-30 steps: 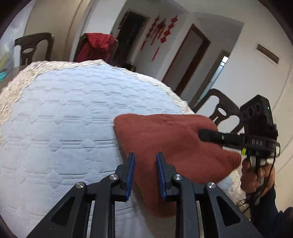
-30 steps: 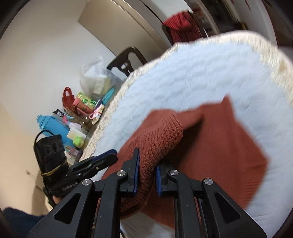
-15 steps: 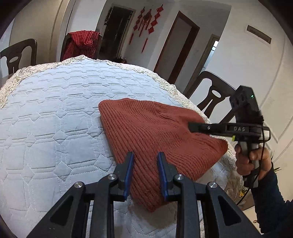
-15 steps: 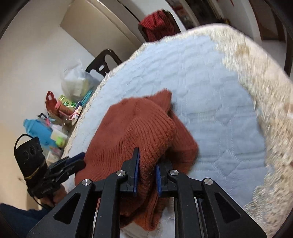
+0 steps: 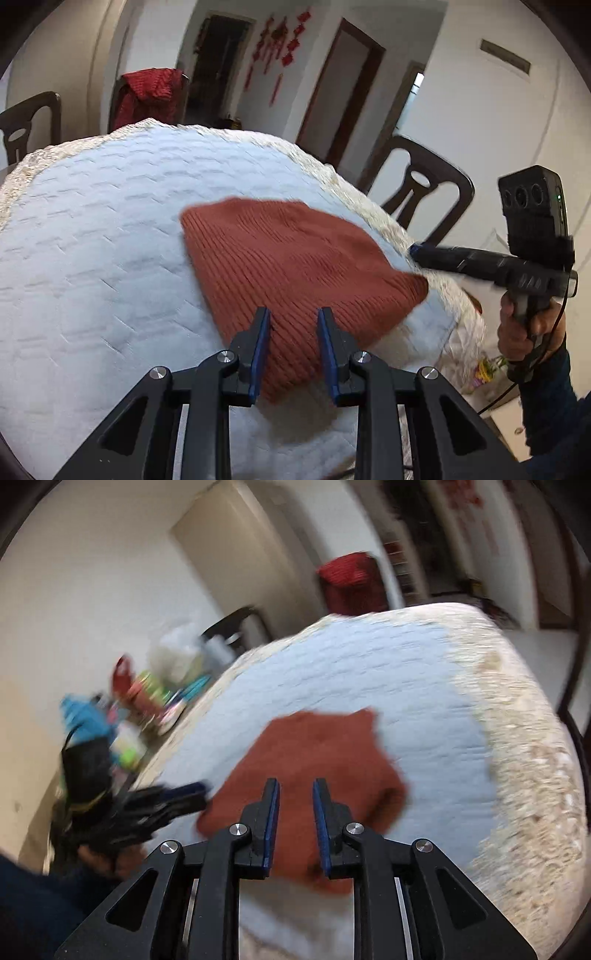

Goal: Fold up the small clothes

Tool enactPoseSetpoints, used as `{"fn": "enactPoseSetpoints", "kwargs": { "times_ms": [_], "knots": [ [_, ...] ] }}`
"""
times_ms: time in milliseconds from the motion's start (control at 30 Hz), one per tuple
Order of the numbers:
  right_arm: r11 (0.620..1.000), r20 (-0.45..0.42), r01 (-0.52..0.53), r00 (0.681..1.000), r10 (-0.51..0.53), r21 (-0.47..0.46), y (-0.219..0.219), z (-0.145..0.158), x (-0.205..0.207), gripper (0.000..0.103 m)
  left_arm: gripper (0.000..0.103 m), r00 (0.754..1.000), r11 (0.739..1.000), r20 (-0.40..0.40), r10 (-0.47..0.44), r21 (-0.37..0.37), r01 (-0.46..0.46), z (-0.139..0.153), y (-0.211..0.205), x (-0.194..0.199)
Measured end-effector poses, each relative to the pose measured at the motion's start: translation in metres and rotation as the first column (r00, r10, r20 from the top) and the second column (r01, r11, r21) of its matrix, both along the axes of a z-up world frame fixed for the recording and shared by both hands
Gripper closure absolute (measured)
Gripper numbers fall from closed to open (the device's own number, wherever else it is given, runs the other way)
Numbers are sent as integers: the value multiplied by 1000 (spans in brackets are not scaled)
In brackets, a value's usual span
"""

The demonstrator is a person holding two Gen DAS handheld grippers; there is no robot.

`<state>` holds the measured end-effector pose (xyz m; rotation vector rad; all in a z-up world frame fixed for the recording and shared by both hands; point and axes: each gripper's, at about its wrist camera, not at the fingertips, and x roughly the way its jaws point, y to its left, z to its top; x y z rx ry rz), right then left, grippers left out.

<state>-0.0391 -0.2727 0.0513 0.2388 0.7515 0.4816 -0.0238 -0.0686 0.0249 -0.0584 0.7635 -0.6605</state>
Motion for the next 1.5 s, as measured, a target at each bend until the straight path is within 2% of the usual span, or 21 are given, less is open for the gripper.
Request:
{"fn": "enactPoseSetpoints", "kwargs": {
  "times_ms": [67,100,133,200,333,433,500,600,733,867,1033,1067,1100,1167,1267,1400,1500],
  "knots": [
    [997,-70,-9,998,4,-77,8,-26,3,84,74,1000,1000,19,5,29,-6,-6,-7,-3],
    [996,-96,1,995,-9,-88,5,-35,6,88,73,1000,999,26,6,31,-7,-8,-8,-4],
    [996,-99,22,995,-30,-85,-2,-43,8,98,73,999,999,34,9,35,-10,-8,-10,-3],
    [998,-91,61,994,-63,-33,-15,-43,10,98,73,999,999,31,14,37,-15,-9,-13,1],
    [992,-44,95,994,-99,-83,-12,-28,12,97,73,1000,999,24,19,35,-20,1,-9,7],
    [993,4,104,995,-104,-48,-9,-15,14,94,73,999,999,33,38,24,-39,8,-7,14],
    [994,-7,96,995,-97,-50,-4,-19,19,94,73,999,999,25,41,25,-41,5,-10,19],
    [989,-90,79,992,-90,-122,6,-41,31,94,72,999,998,21,36,48,-37,-6,-14,18],
    [991,-58,106,992,-111,-82,0,-29,33,94,72,999,998,31,35,47,-36,4,-15,25],
    [987,-33,150,988,-152,-64,-5,-21,52,94,72,994,992,66,85,83,-91,10,-23,47],
    [979,-79,182,979,-189,-94,-2,-41,86,93,69,995,982,43,89,162,-94,-15,-37,67],
    [975,-94,194,974,-205,-110,-4,-48,90,93,69,995,982,43,88,161,-94,-17,-37,67],
    [973,-97,207,972,-216,-99,-8,-51,93,88,69,995,983,45,90,155,-96,-15,-36,66],
    [974,-108,219,969,-223,-50,-15,-49,90,87,69,994,984,50,99,147,-105,-10,-31,62],
    [974,-62,214,974,-218,-68,-12,-35,73,87,69,993,984,57,103,139,-110,-3,-23,50],
    [992,22,109,994,-108,-67,2,-13,32,87,69,992,984,75,103,140,-112,6,-13,27],
    [994,47,57,998,-53,-92,9,-11,9,87,69,989,977,76,125,163,-136,7,-7,12]
  ]
}}
